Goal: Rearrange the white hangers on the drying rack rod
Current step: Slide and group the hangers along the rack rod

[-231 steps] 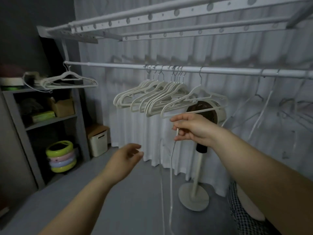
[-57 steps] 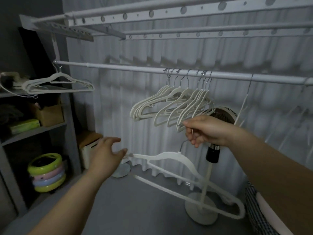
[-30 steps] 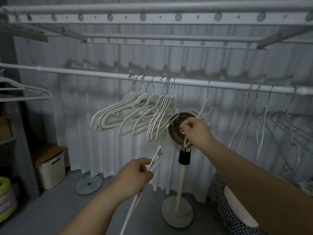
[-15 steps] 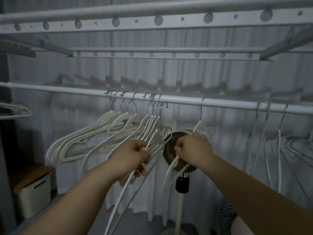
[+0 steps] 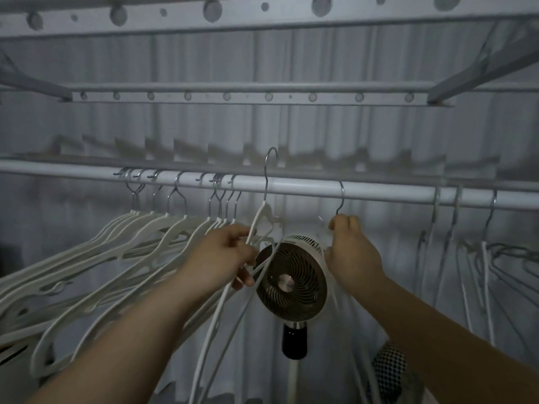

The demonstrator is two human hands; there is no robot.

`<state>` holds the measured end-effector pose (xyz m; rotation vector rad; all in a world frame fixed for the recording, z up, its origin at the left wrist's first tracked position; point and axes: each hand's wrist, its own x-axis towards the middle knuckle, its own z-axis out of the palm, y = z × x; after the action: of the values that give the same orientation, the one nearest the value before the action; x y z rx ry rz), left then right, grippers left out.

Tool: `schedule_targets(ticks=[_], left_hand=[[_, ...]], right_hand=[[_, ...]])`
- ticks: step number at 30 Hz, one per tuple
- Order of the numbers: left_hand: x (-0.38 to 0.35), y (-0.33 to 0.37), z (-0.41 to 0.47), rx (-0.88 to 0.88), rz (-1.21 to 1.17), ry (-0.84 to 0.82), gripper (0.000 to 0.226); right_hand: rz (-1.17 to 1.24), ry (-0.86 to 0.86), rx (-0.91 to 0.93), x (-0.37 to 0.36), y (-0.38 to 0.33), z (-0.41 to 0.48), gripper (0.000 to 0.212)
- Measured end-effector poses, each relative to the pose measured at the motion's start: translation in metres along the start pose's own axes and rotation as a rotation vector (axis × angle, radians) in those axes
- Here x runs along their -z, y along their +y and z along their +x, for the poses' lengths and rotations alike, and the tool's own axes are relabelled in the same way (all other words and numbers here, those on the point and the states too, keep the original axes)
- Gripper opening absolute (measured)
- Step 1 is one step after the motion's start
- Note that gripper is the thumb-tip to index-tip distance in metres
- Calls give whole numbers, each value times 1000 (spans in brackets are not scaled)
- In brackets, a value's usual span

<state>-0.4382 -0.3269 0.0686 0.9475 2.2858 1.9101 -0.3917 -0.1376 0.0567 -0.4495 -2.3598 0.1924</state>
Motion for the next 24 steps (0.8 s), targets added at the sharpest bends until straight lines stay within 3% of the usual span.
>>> schedule_targets(ticks=[11, 20, 24], left_hand=[[-26, 3, 22, -22, 17, -94, 20], [-49, 11, 17, -17, 57, -139, 16], [-54, 3, 6, 46, 48, -156, 24]], right_hand=[[149, -28, -52, 6, 15, -2, 31], [108, -41, -76, 19, 31, -9, 31], [76, -53, -54, 24, 33, -14, 30]])
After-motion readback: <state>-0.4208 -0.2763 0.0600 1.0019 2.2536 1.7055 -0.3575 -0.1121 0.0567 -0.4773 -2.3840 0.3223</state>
